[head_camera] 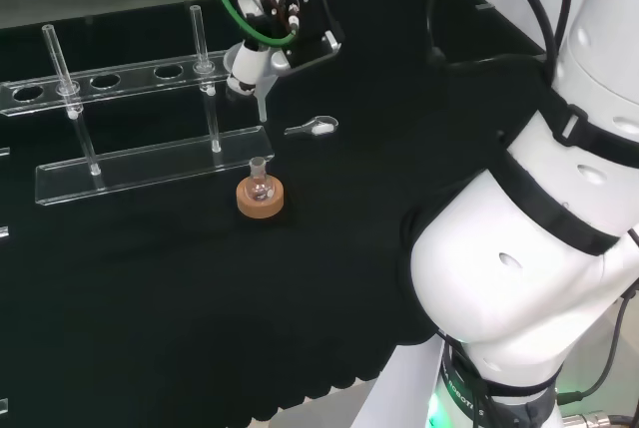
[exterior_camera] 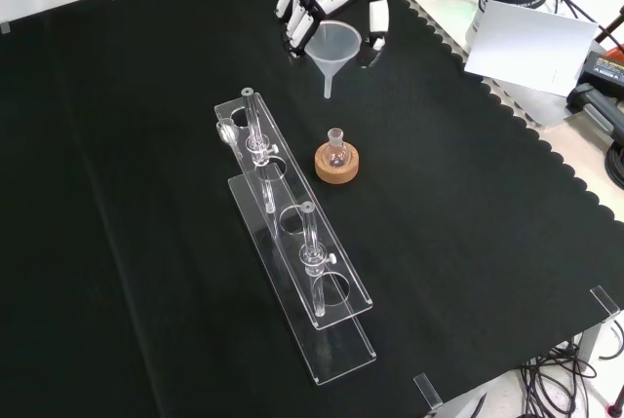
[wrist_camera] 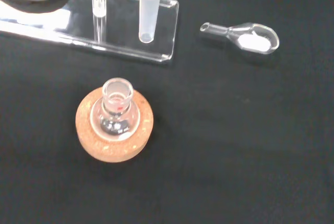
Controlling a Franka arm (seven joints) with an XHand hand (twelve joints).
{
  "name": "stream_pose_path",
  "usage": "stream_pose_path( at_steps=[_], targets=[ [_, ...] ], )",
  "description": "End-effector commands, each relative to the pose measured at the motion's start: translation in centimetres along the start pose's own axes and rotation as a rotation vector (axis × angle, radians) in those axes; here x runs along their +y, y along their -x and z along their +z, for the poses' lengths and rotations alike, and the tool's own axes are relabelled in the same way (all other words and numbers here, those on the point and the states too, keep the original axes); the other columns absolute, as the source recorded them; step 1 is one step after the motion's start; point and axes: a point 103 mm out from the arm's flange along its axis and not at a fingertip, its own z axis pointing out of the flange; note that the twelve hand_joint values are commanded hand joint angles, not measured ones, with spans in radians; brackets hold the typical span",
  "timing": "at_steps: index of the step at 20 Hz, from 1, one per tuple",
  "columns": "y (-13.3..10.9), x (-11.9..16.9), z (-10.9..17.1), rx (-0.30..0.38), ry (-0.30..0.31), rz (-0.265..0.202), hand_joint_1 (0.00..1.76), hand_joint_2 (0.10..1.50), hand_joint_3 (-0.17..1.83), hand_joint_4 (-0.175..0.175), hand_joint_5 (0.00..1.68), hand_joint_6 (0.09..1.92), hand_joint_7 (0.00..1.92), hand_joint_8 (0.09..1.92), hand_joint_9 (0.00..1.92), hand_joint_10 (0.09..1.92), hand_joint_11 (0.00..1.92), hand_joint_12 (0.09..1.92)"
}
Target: Place the funnel on the round-bottom flask.
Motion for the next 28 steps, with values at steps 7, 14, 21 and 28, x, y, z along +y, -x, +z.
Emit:
stream_pose_path(
  at_steps=[7, 14, 21, 28],
  targets=[
    [-2.2, 2.4, 3.2, -0.02, -0.047, -0.03, 0.85, 0.68, 0.67, -0.019, 0.59, 0.74, 0.75, 0.81, 1.11, 0.55, 0.65, 1.26],
    [-2.3, 2.8, 4.3, -0.019, -0.039, -0.024, 0.84, 0.68, 0.67, -0.019, 0.61, 0.74, 0.75, 0.82, 1.11, 0.55, 0.65, 1.26],
    [-2.1, 2.9, 5.0, -0.013, -0.034, -0.025, 0.85, 0.68, 0.67, -0.016, 0.63, 0.75, 0.75, 0.82, 1.11, 0.55, 0.65, 1.26],
    [-2.0, 3.1, 5.5, -0.008, -0.032, -0.028, 0.85, 0.68, 0.67, -0.017, 0.64, 0.75, 0.75, 0.82, 1.11, 0.55, 0.65, 1.26]
  ],
)
